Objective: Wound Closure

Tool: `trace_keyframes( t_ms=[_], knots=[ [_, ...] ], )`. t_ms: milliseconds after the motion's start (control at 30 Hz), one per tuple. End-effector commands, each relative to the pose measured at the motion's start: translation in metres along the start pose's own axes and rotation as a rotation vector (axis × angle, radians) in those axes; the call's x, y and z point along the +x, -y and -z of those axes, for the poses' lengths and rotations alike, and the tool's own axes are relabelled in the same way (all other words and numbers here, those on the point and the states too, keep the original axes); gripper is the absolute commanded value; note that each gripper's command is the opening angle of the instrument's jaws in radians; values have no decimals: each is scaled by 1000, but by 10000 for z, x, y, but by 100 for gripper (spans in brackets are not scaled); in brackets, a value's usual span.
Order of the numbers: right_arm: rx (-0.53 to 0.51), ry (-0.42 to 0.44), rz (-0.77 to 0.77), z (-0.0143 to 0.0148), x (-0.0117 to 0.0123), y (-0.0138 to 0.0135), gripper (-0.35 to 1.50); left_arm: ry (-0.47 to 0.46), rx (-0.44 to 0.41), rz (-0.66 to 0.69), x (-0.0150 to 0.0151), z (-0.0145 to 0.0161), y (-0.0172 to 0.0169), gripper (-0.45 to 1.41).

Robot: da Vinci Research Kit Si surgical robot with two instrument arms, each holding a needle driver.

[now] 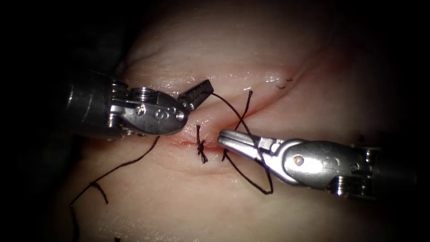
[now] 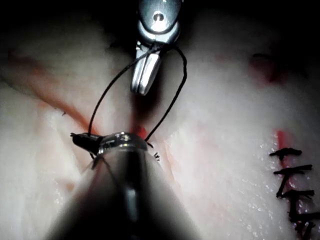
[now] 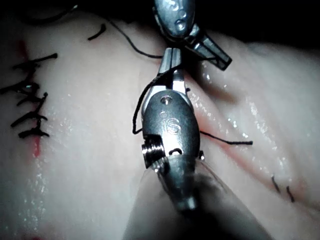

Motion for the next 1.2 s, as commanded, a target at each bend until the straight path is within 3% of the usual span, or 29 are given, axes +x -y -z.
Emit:
trace_keyframes(
  t_ms=[33,333,867,933,1033,1200],
  knots=[
    [-3,-29,0,-14,-6,7,-35,6,1,2,-1,-7,-10,-45],
    [-155,-110,-79,-16,-12,1,-35,3,-18,-15,1,-10,-38,-45],
    [-446,161,-527,-14,-39,-13,-35,34,-52,-44,3,30,-80,-45],
    [-473,215,-585,-16,-43,-15,-15,37,-56,-45,5,31,-82,-45],
    [-529,310,-618,-18,-50,-20,31,37,-59,-43,8,30,-82,-45],
    [-611,374,-638,-15,-62,-29,56,41,-59,-46,11,28,-79,-45]
  ],
)
